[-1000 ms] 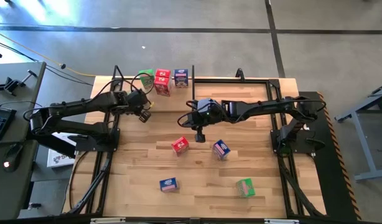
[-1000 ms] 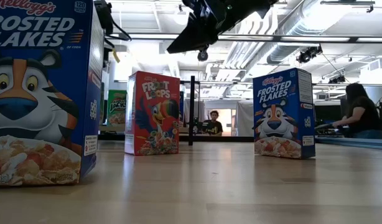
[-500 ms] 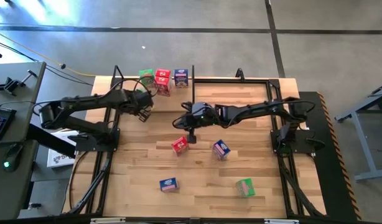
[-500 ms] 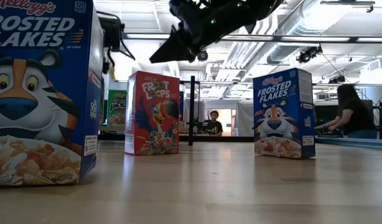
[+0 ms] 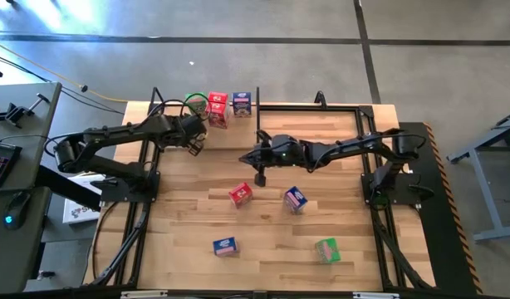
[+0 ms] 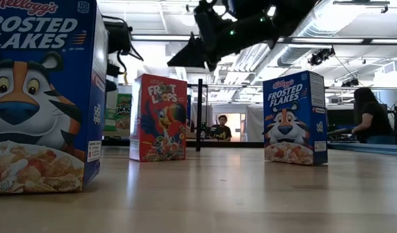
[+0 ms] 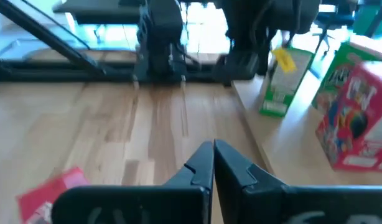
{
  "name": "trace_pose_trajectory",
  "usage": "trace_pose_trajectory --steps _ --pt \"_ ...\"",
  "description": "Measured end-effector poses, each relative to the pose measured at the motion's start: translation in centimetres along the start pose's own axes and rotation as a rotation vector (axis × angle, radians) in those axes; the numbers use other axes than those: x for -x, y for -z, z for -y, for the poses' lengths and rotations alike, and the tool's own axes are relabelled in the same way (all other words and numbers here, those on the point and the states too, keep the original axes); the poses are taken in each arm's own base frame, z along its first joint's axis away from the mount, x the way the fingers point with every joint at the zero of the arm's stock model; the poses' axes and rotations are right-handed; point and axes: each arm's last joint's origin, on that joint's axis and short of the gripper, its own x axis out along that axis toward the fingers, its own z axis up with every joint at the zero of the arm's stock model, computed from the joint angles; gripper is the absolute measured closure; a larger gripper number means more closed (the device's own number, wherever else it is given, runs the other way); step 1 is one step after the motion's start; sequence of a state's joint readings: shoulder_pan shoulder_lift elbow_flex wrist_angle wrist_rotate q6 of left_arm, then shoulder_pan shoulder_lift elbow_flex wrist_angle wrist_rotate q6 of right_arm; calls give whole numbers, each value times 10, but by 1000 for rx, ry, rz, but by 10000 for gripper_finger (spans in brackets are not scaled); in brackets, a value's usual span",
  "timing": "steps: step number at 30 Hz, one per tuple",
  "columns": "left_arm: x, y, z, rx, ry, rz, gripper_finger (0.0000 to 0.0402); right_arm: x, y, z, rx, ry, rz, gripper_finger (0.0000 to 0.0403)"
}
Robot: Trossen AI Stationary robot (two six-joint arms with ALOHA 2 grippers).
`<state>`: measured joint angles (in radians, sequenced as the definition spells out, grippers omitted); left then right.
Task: Stack cereal on shelf
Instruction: Put the top green cereal box on the shelf aligned with the green cereal box
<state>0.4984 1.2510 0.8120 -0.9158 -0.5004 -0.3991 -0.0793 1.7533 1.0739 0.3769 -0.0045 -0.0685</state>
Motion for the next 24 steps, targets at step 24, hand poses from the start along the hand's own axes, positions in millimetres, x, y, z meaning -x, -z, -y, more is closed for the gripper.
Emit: trace_pose_trajectory --steps 24 --pt "-3 -20 5 -10 42 162 381 41 -6 6 39 25 21 403"
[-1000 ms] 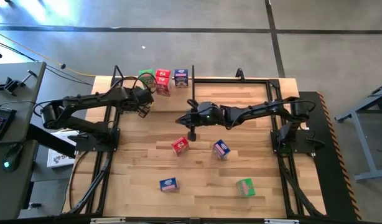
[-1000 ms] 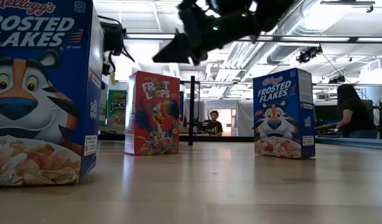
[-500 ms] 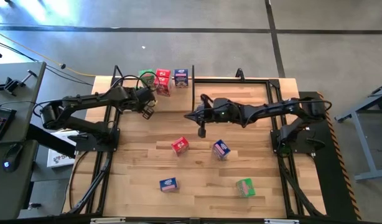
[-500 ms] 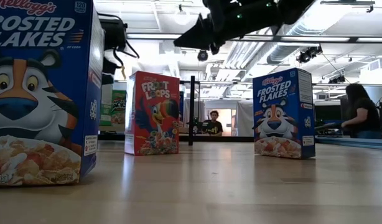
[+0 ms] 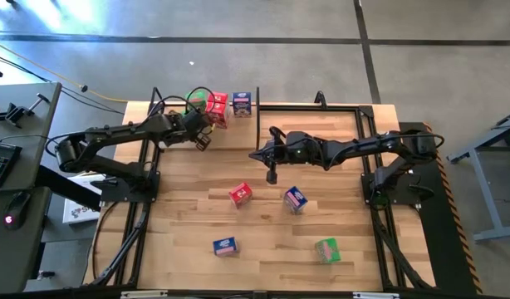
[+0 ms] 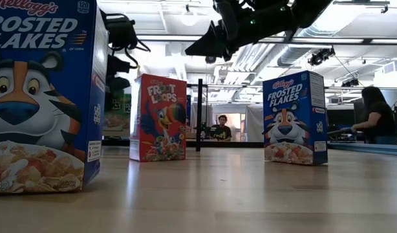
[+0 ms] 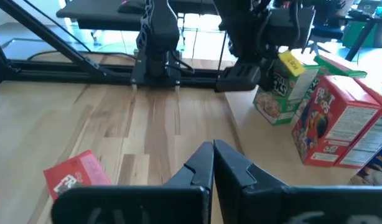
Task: Stack cereal on shelf
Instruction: Put the top green cereal box on the shelf aligned with the green cereal box
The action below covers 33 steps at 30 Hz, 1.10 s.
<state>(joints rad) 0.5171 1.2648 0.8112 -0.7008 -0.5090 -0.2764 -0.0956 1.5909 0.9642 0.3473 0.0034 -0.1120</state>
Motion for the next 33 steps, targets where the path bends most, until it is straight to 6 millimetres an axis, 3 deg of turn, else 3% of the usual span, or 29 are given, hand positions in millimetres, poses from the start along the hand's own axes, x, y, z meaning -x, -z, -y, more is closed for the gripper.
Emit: trace_pose_trajectory --steps 7,14,33 --pt "2 12 1 -49 17 -104 381 0 1 0 1 -1 -8 403" --pt "-13 24 -2 5 -27 -120 381 0 1 0 5 -1 -8 403" --pt "-26 8 -13 120 -36 25 381 0 2 0 5 -1 -15 403"
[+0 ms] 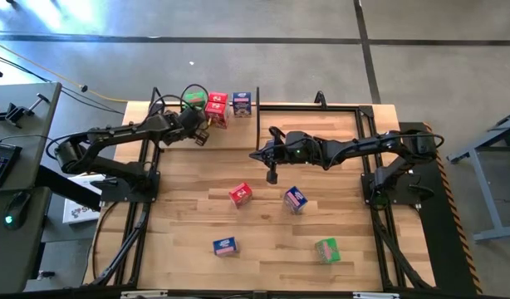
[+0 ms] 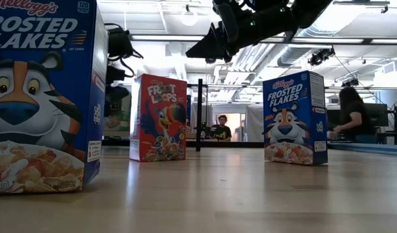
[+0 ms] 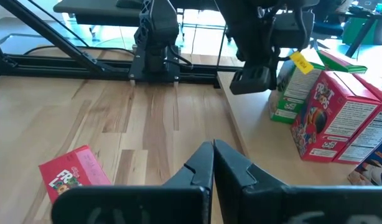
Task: Stack cereal on shelf
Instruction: Put the top green cereal box on the shelf aligned with the green cereal box
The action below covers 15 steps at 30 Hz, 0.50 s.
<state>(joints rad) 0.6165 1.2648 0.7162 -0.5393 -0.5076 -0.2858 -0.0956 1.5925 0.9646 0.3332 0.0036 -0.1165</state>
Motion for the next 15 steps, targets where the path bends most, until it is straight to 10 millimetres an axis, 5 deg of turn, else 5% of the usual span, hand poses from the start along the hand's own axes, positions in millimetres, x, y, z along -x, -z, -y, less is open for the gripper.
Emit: trace_pose_trajectory --steps 15 --pt "0 -10 2 126 68 74 381 0 1 0 8 -1 -8 403"
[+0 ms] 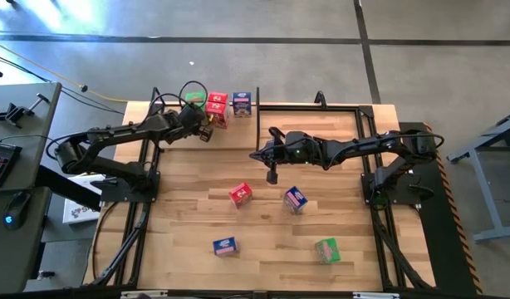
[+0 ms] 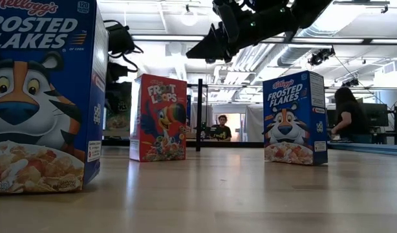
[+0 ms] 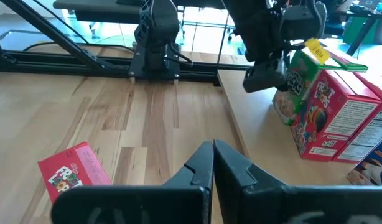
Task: Stack cereal on shelf
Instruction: Put the top green cereal box on the shelf aligned with the green cereal box, then put the top blue cereal box on the shelf aligned with the blue cereal box
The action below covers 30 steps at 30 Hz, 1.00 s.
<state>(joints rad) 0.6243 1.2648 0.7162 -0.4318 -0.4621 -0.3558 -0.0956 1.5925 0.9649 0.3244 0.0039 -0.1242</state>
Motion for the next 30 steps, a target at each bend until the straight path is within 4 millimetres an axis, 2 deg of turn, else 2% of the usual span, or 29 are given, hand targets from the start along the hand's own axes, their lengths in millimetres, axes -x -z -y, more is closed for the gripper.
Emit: trace_pose_trajectory --steps 13,17,24,30 --pt "-1 -2 -4 -28 -17 11 381 0 0 0 7 0 -6 403" --pt "13 -3 -3 -45 22 49 381 0 0 0 7 -1 -6 403" --pt "49 -2 -4 -36 138 167 381 2 0 1 -33 17 -23 403" --pt "62 19 5 -34 423 368 381 32 -10 -5 -216 0 -136 397"
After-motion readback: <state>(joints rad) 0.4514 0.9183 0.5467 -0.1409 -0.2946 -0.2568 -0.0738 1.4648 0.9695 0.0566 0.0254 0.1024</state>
